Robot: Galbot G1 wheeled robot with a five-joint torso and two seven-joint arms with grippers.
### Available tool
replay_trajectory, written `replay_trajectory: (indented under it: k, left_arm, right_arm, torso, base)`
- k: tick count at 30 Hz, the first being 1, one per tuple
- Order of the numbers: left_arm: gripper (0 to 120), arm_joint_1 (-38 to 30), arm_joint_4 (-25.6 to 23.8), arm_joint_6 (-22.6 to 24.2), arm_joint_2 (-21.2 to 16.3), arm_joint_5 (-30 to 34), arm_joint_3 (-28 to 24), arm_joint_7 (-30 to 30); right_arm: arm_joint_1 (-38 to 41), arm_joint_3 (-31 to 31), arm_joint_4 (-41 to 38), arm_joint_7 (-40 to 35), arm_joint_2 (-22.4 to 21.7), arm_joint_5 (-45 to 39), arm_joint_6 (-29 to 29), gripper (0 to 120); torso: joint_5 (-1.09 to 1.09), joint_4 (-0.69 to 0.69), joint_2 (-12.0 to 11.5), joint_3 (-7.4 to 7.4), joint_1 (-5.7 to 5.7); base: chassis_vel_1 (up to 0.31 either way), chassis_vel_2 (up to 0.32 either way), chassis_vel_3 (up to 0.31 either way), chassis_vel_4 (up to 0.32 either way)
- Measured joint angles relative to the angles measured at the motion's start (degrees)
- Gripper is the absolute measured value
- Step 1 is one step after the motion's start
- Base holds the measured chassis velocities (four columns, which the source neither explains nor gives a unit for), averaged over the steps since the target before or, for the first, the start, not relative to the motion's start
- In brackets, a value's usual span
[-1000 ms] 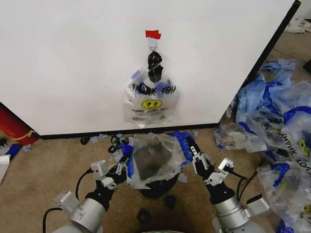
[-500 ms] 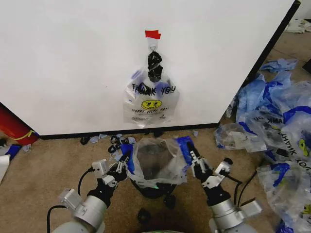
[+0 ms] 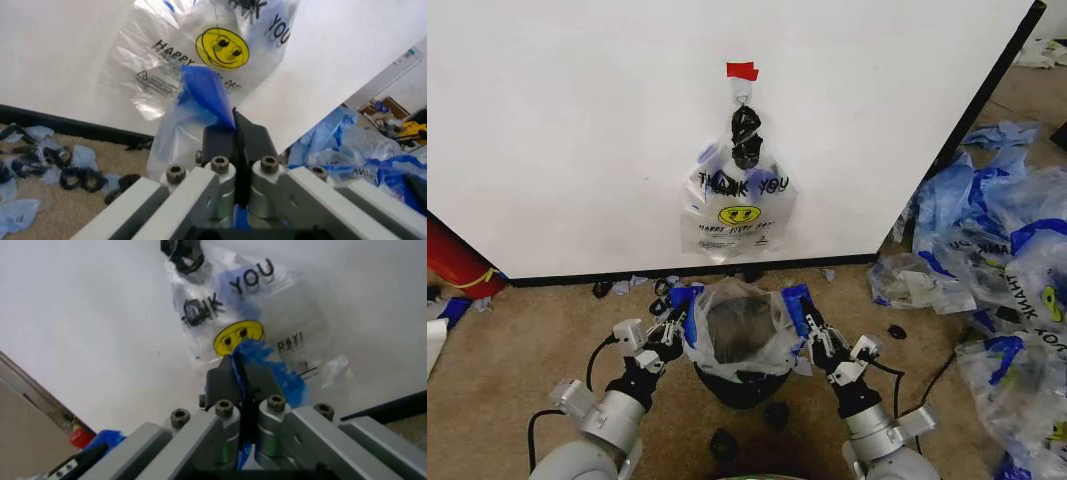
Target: Pick up the garbage bag from the wall and place it over the trash bin.
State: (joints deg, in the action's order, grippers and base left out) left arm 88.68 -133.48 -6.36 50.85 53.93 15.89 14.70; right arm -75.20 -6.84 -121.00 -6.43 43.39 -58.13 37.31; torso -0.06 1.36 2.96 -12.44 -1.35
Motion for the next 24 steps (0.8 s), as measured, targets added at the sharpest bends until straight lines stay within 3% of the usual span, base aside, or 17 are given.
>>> replay_trajectory:
  k: [13, 24]
  left_arm:
    - [0, -4.66, 5.98, -1.97, 1.56, -1.77, -1.89, -1.45]
    - [0, 5.61, -2.26, -1.84, 1.02, -4.00, -1.11, -1.27]
  right_arm:
    - [2.55, -1.05, 3.87, 1.76, 2.26, 0.80, -0.06, 0]
    - [-2.93, -0.96, 2.50, 2.88, 0.82, 2.94, 0.55, 0]
  torso:
    - [-0.02, 0.00, 0.00, 0.00, 0.00]
    - [0.00, 0.00, 0.00, 0.01, 0.00]
  base:
    - [0.000, 0.000, 0.000, 0.000]
    - [0.000, 0.000, 0.000, 0.000]
